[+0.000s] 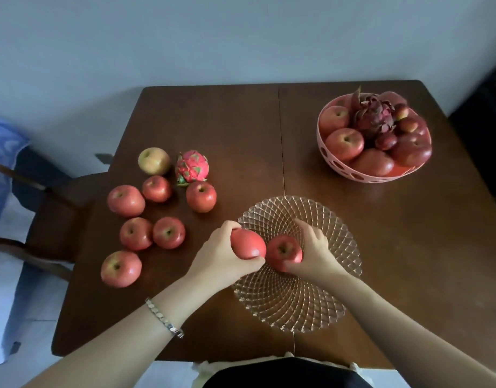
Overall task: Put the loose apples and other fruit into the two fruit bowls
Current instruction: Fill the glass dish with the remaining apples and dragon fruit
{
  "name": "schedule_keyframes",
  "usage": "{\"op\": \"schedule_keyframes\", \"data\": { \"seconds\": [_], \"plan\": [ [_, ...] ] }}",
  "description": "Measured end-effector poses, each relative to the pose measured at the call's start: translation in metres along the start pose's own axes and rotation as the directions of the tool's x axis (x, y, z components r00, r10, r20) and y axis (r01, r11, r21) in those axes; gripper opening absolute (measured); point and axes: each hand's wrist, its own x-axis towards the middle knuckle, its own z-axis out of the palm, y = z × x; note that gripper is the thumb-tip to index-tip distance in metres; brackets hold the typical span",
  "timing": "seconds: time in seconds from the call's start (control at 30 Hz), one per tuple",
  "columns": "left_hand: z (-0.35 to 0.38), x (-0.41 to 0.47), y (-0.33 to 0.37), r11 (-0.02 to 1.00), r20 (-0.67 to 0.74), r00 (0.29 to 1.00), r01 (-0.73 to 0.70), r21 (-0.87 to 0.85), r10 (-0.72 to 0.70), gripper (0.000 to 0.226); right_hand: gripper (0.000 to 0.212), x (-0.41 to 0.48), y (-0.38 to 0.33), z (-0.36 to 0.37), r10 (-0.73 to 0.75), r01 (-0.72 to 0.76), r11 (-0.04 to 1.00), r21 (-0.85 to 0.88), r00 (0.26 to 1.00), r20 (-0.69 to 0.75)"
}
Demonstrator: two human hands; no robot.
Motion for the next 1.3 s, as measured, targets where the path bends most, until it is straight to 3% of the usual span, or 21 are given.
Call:
{"op": "schedule_keyframes", "data": {
  "seconds": [0.07, 0.13, 0.2, 0.23, 0.33, 0.4, 0.47, 0.57, 0.7, 0.8, 1.0, 1.17, 1.23, 1.3],
  "plan": [
    [0.003, -0.001, 0.005, 0.993, -0.031, 0.993, -0.115, 0.023, 0.116, 0.073, 0.079, -0.007, -0.011, -0.019, -0.066, 0.074, 0.981, 0.181, 0.997, -0.048],
    [0.007, -0.003, 0.013, 0.966, -0.014, 0.968, -0.249, 0.074, 0.251, 0.086, 0.071, -0.013, -0.026, -0.034, -0.088, 0.048, 0.932, 0.360, 0.992, 0.095],
    [0.012, -0.006, 0.026, 0.918, -0.002, 0.924, -0.381, 0.111, 0.383, 0.093, 0.070, -0.019, -0.041, -0.039, -0.114, -0.014, 0.905, 0.424, 0.955, 0.273],
    [0.015, -0.007, 0.031, 0.897, -0.009, 0.902, -0.429, 0.107, 0.432, 0.095, 0.067, -0.020, -0.045, -0.038, -0.126, -0.004, 0.911, 0.412, 0.950, 0.287],
    [0.024, -0.005, 0.036, 0.888, -0.013, 0.888, -0.460, -0.007, 0.460, 0.099, 0.058, -0.019, -0.042, -0.036, -0.096, 0.031, 0.914, 0.404, 0.985, 0.142],
    [0.029, 0.001, 0.031, 0.928, 0.018, 0.931, -0.362, -0.089, 0.364, 0.097, 0.059, -0.018, -0.032, -0.039, 0.017, -0.068, 0.859, 0.508, 0.994, 0.104],
    [0.037, 0.010, 0.021, 0.977, 0.053, 0.979, -0.191, -0.092, 0.196, 0.090, 0.074, -0.014, -0.020, -0.044, 0.150, -0.196, 0.763, 0.616, 0.981, 0.126],
    [0.052, 0.024, 0.015, 0.980, 0.140, 0.988, 0.092, -0.177, -0.068, 0.071, 0.079, 0.001, -0.008, -0.048, 0.305, -0.310, 0.638, 0.705, 0.942, 0.139],
    [0.072, 0.032, 0.017, 0.901, 0.299, 0.931, 0.302, -0.311, -0.209, 0.055, 0.058, 0.029, -0.003, -0.048, 0.412, -0.353, 0.488, 0.798, 0.899, 0.146],
    [0.082, 0.034, 0.015, 0.890, 0.255, 0.942, 0.300, -0.343, -0.220, 0.049, 0.053, 0.048, -0.011, -0.043, 0.461, -0.356, 0.440, 0.825, 0.878, 0.132],
    [0.081, 0.036, 0.012, 0.852, 0.262, 0.942, 0.307, -0.424, -0.209, 0.044, 0.058, 0.071, -0.016, -0.019, 0.473, -0.403, 0.558, 0.726, 0.873, 0.120],
    [0.084, 0.037, 0.009, 0.845, 0.250, 0.950, 0.284, -0.454, -0.185, 0.041, 0.051, 0.069, -0.014, -0.011, 0.447, -0.370, 0.548, 0.750, 0.888, 0.111],
    [0.085, 0.037, 0.008, 0.852, 0.243, 0.952, 0.279, -0.443, -0.185, 0.044, 0.051, 0.068, -0.012, -0.012, 0.427, -0.315, 0.649, 0.693, 0.904, 0.012],
    [0.086, 0.039, 0.006, 0.852, 0.243, 0.949, 0.293, -0.434, -0.202, 0.048, 0.055, 0.065, -0.012, -0.018, 0.338, -0.212, 0.841, 0.498, 0.924, -0.178]
  ]
}}
